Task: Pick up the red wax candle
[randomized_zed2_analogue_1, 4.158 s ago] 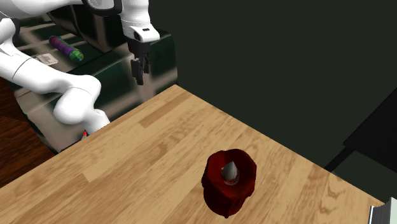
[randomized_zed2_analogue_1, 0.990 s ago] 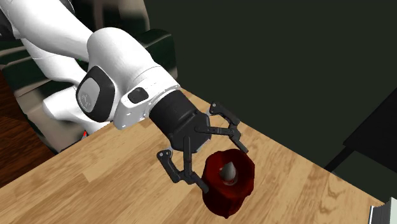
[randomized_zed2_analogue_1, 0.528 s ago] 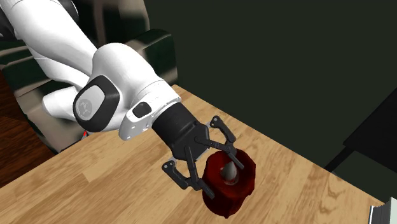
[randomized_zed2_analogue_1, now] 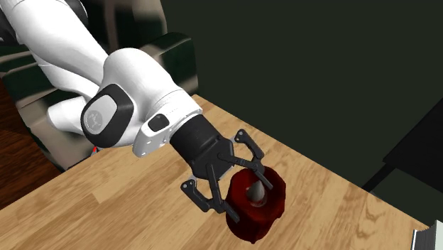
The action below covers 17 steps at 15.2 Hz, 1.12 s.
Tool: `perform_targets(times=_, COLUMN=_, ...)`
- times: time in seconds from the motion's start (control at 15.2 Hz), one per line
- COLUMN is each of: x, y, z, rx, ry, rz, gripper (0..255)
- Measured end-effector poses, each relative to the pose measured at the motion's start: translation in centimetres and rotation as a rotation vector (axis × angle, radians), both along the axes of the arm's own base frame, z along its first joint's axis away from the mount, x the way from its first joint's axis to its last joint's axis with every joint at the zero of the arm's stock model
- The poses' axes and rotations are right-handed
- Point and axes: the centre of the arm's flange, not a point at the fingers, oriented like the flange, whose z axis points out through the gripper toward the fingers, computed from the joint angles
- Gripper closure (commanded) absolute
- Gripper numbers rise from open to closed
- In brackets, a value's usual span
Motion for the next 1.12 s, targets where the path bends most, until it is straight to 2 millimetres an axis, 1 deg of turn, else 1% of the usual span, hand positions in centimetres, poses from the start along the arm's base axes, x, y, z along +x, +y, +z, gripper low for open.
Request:
perform_targets(times=0.13, x=0.0, y=0.1, z=0.1, rx=0.002, ry=0.002, rz=0.001, gripper=255)
perform_targets(times=0.26, x=0.0, y=0.1, z=0.9, rx=0.003, ry=0.004, rz=0.002, gripper=255)
perform_targets(times=1.06, x=-0.1, y=0.1, z=7.3, rx=0.004, ry=0.004, rz=0.002, gripper=255)
perform_targets(times=1.12, x=0.0, y=0.0, z=7.6, rx=0.003, ry=0.004, rz=0.002, gripper=255)
